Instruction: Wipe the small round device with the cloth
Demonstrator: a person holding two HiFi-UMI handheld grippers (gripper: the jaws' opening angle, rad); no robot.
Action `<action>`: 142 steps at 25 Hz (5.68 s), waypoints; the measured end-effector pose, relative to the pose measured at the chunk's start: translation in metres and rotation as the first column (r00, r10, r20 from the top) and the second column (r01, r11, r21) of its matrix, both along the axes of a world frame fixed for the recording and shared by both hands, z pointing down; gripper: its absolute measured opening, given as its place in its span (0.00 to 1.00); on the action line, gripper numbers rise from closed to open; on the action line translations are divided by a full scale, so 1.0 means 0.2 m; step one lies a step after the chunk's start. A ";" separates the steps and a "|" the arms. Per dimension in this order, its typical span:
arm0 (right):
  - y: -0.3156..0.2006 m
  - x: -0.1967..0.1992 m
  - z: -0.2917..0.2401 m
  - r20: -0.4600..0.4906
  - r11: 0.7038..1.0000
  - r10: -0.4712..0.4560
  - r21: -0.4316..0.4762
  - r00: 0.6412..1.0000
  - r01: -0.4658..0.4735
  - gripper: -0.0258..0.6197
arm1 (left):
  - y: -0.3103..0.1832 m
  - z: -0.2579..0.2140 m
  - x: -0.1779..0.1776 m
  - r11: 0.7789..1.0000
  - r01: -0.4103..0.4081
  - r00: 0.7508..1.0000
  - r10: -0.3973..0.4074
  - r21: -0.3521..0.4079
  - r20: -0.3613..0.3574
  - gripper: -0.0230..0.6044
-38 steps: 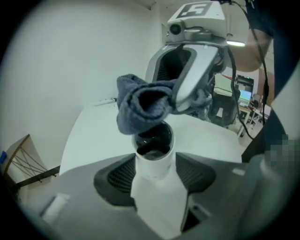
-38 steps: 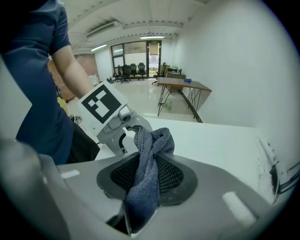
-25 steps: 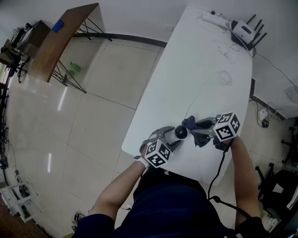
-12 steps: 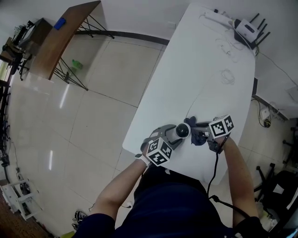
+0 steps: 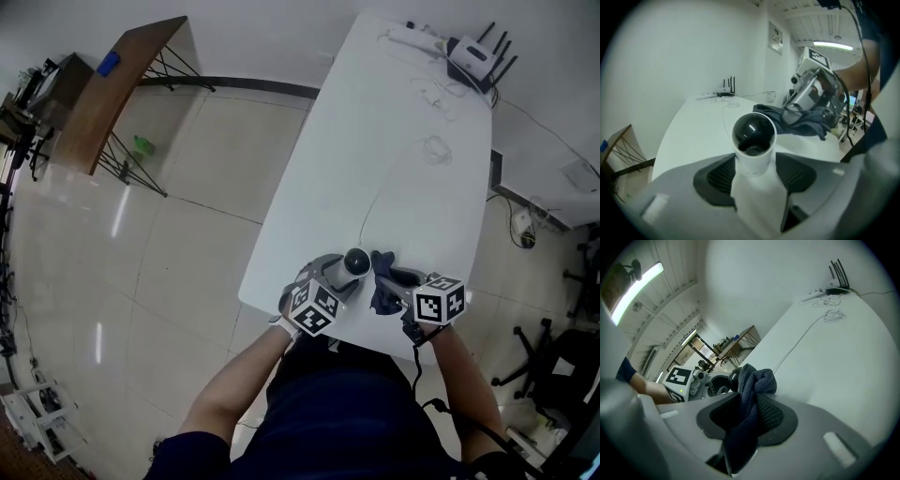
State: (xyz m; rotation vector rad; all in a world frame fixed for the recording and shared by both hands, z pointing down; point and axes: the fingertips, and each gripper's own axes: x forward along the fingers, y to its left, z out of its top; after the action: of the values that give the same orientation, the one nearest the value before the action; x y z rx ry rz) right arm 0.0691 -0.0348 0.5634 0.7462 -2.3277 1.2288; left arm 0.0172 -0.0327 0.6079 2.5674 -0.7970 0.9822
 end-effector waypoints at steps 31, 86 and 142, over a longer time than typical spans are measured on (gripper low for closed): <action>0.29 0.10 0.21 -0.665 0.901 -0.070 0.277 0.743 0.333 0.22 | 0.07 -0.02 0.12 0.966 -0.256 0.966 0.255 0.027 0.044 0.47; 0.33 0.07 0.39 -0.806 0.907 -0.197 0.067 0.558 0.416 0.22 | -0.08 -0.28 0.09 0.998 -0.056 0.975 0.053 -0.008 -0.216 0.39; 0.06 0.13 0.22 -0.774 0.917 -0.007 0.247 0.633 0.313 0.21 | -0.19 -0.37 0.23 0.989 -0.079 0.918 0.023 -0.126 -0.395 0.29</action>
State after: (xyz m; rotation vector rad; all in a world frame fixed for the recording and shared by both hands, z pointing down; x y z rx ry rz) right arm 0.0954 -0.0228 0.6066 0.9168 -1.8174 0.2577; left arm 0.0628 -0.0705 0.5338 2.5485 -0.5306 0.4829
